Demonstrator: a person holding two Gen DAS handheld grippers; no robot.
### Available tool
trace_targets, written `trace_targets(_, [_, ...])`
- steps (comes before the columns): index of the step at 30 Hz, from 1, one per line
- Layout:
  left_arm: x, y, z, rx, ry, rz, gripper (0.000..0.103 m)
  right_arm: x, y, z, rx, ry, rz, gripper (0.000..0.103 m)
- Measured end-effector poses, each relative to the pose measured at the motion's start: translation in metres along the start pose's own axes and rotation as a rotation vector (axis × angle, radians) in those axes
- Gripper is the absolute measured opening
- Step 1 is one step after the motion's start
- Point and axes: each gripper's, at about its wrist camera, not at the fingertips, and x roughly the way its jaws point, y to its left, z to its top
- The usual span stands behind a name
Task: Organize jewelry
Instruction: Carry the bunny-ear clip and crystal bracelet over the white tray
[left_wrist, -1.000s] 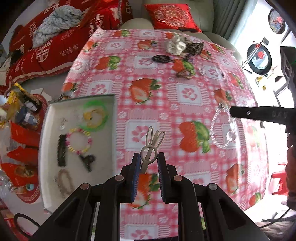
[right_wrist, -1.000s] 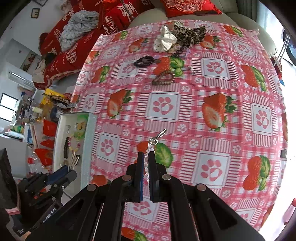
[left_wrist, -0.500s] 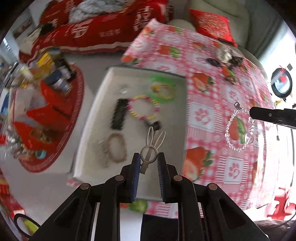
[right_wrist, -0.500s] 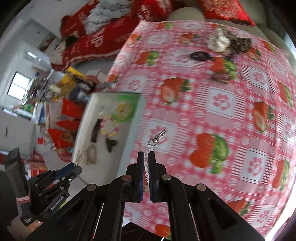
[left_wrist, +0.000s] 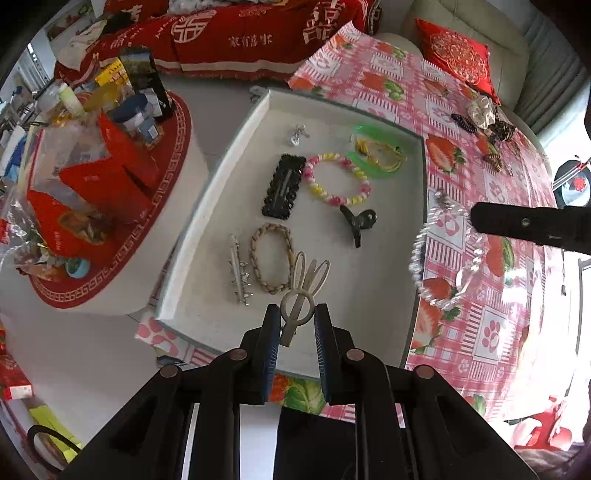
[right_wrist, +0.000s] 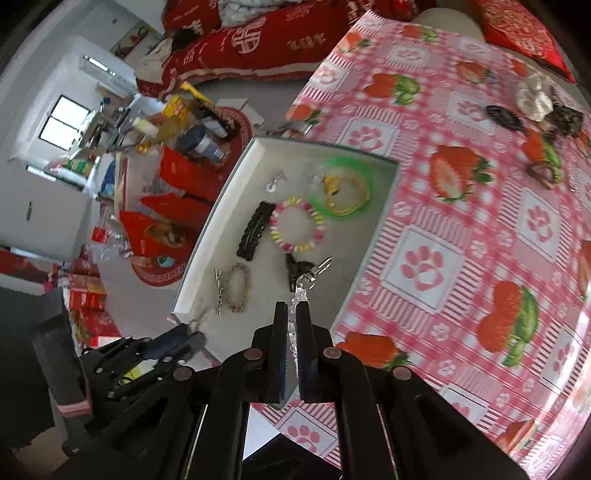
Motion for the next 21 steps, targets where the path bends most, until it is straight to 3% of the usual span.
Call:
trace_targets(10, [0.035,-0.002,-0.004,-0.006,0.034,0.017,0.025,0.052,0.005,0.000,-0.040,0.087,-0.013,0.004])
trace_targets(21, [0.054,0.002,-0.012,0.002,0.045,0.046,0.025,0.092,0.001,0.002,-0.073,0.125,-0.041,0.004])
